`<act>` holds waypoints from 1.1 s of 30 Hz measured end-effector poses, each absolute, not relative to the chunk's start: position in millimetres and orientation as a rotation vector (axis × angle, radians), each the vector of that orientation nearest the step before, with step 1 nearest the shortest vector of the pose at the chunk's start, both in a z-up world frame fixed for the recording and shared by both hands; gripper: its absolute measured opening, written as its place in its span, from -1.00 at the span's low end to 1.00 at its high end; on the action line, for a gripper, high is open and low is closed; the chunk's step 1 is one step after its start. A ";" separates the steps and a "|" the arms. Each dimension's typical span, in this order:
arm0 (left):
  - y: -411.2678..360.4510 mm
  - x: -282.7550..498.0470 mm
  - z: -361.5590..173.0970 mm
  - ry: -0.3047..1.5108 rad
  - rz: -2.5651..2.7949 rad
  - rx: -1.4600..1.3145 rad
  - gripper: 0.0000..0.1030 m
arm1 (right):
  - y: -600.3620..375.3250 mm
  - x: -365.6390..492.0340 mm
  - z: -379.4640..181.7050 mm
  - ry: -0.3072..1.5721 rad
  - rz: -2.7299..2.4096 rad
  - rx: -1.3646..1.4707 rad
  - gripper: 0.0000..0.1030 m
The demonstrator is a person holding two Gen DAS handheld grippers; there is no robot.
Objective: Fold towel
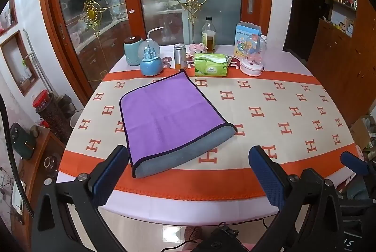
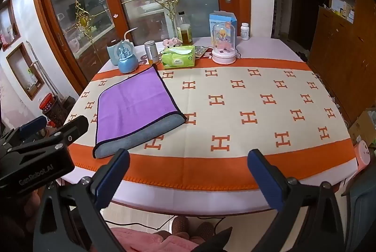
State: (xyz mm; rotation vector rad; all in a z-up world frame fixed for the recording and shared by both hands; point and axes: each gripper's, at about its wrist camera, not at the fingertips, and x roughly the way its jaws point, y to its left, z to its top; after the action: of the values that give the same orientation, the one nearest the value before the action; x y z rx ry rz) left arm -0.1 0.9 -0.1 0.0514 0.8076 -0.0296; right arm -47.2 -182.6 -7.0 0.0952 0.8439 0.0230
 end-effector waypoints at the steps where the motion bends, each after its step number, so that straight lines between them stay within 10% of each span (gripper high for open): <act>1: 1.0 -0.2 0.0 0.808 -0.029 0.051 0.97 | -183.1 -47.2 -6.9 0.842 0.027 0.101 0.95; 33: 0.6 0.6 -2.3 0.811 -0.070 0.042 0.97 | -186.4 -53.7 -2.5 0.838 -0.026 0.099 0.95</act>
State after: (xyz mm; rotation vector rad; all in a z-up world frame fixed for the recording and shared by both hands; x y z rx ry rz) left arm 0.6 0.6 -2.3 0.0422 0.8112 -0.0697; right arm -53.7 -186.4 -2.5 0.0994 0.8380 -0.0258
